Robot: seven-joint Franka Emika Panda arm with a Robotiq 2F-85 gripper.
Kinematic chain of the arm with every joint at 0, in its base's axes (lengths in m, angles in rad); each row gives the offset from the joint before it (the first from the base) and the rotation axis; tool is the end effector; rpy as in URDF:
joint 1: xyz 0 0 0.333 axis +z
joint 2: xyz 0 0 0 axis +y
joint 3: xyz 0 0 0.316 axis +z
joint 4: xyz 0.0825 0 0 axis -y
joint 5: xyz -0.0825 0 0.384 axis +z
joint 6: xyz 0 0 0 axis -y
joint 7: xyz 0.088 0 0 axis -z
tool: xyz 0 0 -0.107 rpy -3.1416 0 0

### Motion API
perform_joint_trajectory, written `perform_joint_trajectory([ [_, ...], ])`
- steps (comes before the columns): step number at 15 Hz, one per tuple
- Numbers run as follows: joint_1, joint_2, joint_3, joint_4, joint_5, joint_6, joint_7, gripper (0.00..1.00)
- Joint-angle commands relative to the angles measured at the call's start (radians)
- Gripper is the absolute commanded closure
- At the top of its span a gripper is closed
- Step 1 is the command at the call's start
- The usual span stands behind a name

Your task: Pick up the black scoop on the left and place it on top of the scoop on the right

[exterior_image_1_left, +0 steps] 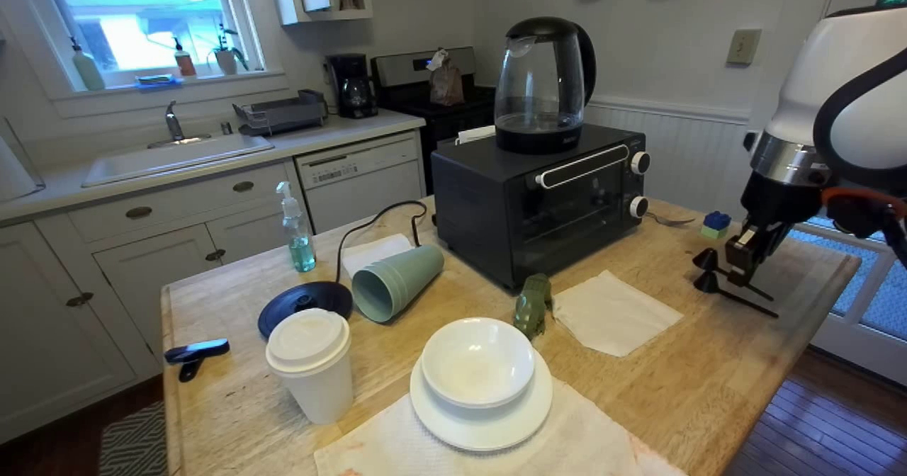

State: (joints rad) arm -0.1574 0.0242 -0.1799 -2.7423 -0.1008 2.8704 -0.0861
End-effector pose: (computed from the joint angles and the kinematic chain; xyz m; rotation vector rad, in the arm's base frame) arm 0.3848 -0.1295 0.2226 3.0715 -0.2388 0.1449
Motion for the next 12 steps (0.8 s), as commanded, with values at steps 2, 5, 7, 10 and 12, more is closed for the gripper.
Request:
perform_joint_trajectory([
  [2,-0.012,0.031,0.001,0.005,0.025,0.015,-0.047,0.98],
  [5,-0.016,0.048,0.005,0.006,0.051,0.011,-0.081,0.98],
  [7,-0.021,0.057,0.005,0.009,0.06,0.01,-0.101,0.98],
  [10,-0.032,0.073,0.008,0.012,0.09,0.003,-0.137,0.98],
  [12,-0.04,0.08,0.011,0.014,0.112,0.002,-0.162,0.98],
])
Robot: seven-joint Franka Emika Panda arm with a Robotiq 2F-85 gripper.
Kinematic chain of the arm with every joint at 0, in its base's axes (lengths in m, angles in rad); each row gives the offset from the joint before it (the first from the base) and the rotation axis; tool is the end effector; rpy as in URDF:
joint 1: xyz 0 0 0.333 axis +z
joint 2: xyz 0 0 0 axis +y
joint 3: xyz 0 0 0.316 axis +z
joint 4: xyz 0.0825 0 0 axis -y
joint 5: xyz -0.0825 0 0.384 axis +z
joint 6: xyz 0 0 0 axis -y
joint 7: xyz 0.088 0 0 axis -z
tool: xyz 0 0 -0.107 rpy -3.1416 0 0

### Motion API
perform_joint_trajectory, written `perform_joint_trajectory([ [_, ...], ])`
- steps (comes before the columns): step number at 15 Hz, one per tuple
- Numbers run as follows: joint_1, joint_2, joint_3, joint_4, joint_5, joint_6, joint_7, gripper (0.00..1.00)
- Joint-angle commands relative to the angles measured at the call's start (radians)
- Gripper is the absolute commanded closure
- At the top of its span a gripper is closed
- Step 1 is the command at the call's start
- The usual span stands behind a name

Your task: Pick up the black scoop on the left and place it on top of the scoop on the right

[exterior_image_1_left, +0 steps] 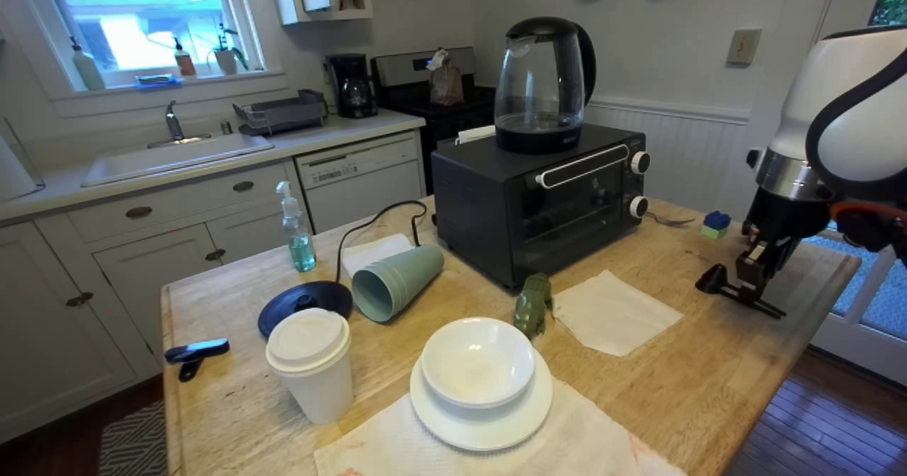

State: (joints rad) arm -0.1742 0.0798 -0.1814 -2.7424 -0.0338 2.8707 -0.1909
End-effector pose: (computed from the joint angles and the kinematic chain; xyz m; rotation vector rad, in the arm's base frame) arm 0.3746 -0.1389 0.2006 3.0975 -0.2039 0.0640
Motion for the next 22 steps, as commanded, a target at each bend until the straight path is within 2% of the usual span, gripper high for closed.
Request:
perform_joint_trajectory([
  [1,-0.026,0.027,0.013,0.015,0.053,0.002,-0.067,0.98],
  [2,-0.029,0.032,0.012,0.017,0.053,0.001,-0.074,0.98],
  [3,-0.032,0.034,0.017,0.016,0.07,0.004,-0.087,0.66],
  [4,-0.033,0.035,0.016,0.017,0.068,0.004,-0.087,0.65],
  [6,-0.037,0.035,0.018,0.017,0.073,0.005,-0.098,0.52],
  [13,-0.035,0.016,0.018,0.022,0.086,-0.002,-0.077,0.02],
  [16,-0.033,0.002,0.01,0.02,0.085,-0.006,-0.064,0.0],
  [22,-0.025,-0.112,-0.045,0.001,-0.108,-0.065,0.032,0.0],
])
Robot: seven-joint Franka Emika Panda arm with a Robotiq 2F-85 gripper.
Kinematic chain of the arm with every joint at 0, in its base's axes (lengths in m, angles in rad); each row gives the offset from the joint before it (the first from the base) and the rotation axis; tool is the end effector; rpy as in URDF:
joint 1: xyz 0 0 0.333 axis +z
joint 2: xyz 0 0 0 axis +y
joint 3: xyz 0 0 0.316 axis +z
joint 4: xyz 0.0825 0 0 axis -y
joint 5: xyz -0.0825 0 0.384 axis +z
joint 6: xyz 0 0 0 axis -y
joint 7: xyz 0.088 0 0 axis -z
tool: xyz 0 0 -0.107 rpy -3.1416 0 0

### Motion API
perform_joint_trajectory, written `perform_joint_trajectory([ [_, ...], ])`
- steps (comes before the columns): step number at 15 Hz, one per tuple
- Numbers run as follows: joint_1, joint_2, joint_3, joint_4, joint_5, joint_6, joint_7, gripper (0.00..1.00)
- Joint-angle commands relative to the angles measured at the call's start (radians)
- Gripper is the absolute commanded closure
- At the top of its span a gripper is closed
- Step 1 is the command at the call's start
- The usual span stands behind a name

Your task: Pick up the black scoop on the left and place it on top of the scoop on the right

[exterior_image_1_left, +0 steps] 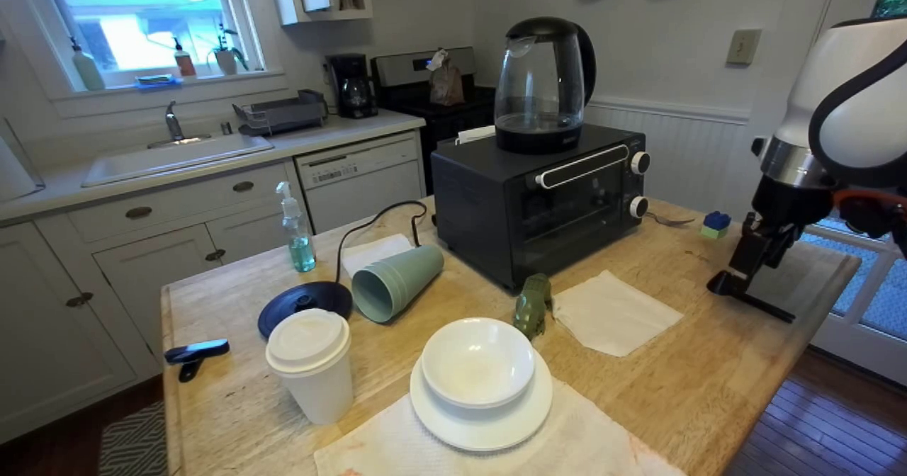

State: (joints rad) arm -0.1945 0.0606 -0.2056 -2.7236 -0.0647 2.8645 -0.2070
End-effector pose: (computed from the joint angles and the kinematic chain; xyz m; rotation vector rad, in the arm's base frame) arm 0.3780 -0.1574 0.2134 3.0779 -0.2014 0.1045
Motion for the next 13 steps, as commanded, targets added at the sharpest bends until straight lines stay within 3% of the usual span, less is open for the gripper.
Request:
perform_joint_trajectory([
  [1,-0.009,-0.121,-0.023,-0.022,-0.088,-0.073,0.057,0.0],
  [9,-0.034,-0.304,-0.006,-0.03,-0.091,-0.268,0.097,0.0],
  [13,-0.025,-0.282,-0.011,-0.009,-0.071,-0.275,0.062,0.0],
])
